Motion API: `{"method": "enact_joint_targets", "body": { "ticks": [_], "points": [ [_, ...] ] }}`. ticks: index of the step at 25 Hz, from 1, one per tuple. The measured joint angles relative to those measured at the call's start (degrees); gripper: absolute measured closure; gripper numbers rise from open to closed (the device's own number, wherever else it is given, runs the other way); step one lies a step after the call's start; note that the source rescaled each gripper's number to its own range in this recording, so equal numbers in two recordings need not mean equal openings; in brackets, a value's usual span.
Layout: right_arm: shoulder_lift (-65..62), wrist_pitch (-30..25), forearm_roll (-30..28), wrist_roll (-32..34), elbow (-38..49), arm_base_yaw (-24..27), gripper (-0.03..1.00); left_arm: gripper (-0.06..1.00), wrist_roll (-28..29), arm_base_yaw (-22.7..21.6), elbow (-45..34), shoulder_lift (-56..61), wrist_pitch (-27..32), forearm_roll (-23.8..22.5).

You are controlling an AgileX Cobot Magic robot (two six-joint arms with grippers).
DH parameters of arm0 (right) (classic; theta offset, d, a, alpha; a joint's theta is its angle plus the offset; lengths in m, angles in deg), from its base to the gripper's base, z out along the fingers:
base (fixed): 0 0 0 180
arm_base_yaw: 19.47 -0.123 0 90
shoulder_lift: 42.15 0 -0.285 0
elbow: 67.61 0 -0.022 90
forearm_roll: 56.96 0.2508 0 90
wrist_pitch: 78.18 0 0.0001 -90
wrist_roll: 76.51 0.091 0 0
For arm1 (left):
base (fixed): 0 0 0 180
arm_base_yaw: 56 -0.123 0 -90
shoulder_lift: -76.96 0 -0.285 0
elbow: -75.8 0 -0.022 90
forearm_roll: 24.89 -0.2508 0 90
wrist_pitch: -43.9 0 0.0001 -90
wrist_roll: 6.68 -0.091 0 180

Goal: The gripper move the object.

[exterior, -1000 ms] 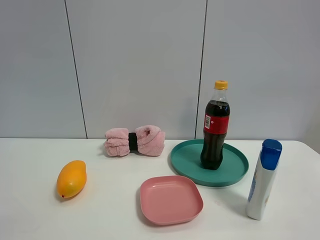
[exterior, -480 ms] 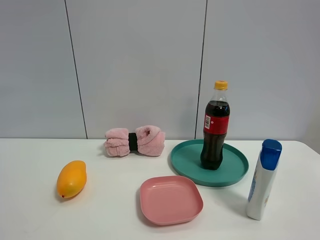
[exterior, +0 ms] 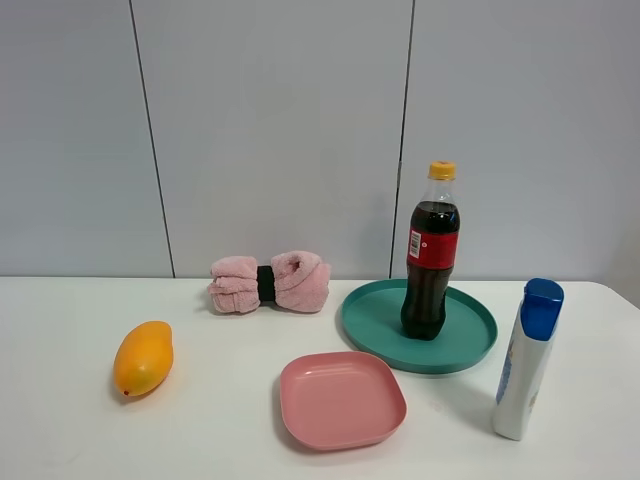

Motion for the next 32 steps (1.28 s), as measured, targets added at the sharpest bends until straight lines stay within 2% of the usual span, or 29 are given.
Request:
{"method": "enact_joint_targets", "body": {
  "ticks": [9, 20, 32],
  "points": [
    [0.0, 0.0, 0.0, 0.0, 0.0, 0.0, -0.03, -0.06, -5.38, 0.0, -6.35, 5.55, 2.92, 3.93],
    [0.0, 0.0, 0.0, 0.0, 0.0, 0.0, -0.03, -0.06, -8.65, 0.0, -6.48, 6.42, 3.21, 5.71],
    [0.0, 0.0, 0.0, 0.0, 0.0, 0.0, -0.03, -0.06, -8.91, 0.0, -6.48, 6.42, 3.21, 6.36]
  ]
}}
